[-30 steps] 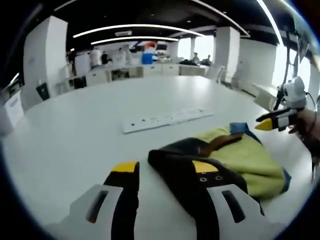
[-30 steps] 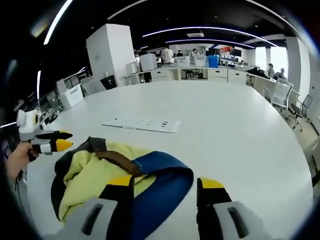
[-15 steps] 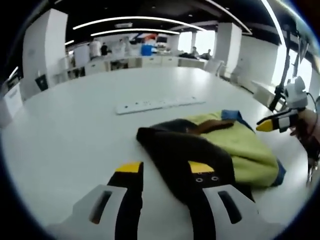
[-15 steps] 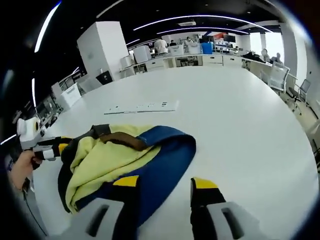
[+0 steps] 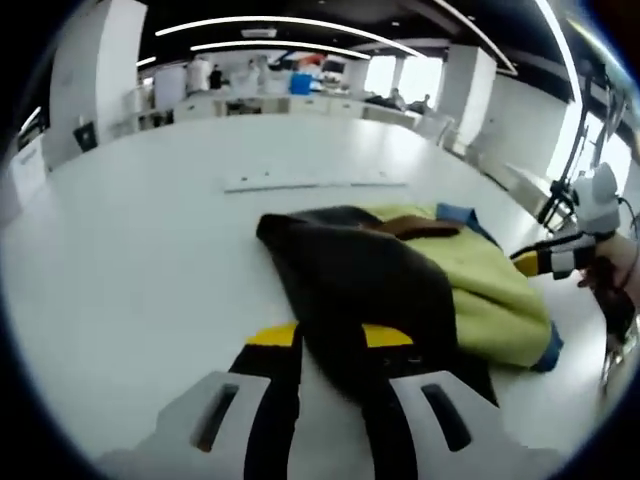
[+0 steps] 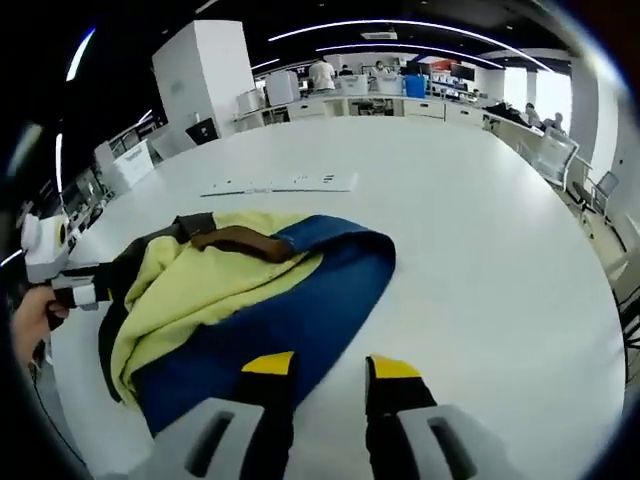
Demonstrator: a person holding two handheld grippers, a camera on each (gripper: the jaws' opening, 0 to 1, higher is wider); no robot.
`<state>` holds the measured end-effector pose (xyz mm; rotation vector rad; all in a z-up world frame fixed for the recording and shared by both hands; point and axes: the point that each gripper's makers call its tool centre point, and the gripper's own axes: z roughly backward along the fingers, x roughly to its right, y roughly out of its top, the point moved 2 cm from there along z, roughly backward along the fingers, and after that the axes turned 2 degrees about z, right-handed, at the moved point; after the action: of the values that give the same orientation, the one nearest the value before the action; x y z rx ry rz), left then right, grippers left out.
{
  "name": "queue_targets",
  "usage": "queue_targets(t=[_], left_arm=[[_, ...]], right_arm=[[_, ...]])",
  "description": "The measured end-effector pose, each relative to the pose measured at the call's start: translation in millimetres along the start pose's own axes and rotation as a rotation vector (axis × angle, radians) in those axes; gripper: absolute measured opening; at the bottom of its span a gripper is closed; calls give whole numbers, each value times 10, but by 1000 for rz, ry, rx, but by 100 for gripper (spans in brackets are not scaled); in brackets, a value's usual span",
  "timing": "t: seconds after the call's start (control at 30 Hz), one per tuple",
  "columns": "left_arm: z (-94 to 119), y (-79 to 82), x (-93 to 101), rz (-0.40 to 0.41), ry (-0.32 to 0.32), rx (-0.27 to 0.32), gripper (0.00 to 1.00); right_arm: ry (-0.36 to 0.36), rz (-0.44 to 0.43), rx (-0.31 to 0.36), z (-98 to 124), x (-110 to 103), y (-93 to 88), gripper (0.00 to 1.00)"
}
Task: Fold the garment on the visible template until the final outline fits inside the template.
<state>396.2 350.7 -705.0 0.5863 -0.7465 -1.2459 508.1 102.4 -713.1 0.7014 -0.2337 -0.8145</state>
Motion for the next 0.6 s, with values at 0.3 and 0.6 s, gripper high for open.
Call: queue_targets(t=[0.3,0.6], left_arm=[[30,-100,9,62,-10,-27,1],[29,-88,-5,-38,0,-45,0]], right_arm=[[-19,-11,10,-24,-78,-11,9],[-70,32,13,-75,-93,-10,0]])
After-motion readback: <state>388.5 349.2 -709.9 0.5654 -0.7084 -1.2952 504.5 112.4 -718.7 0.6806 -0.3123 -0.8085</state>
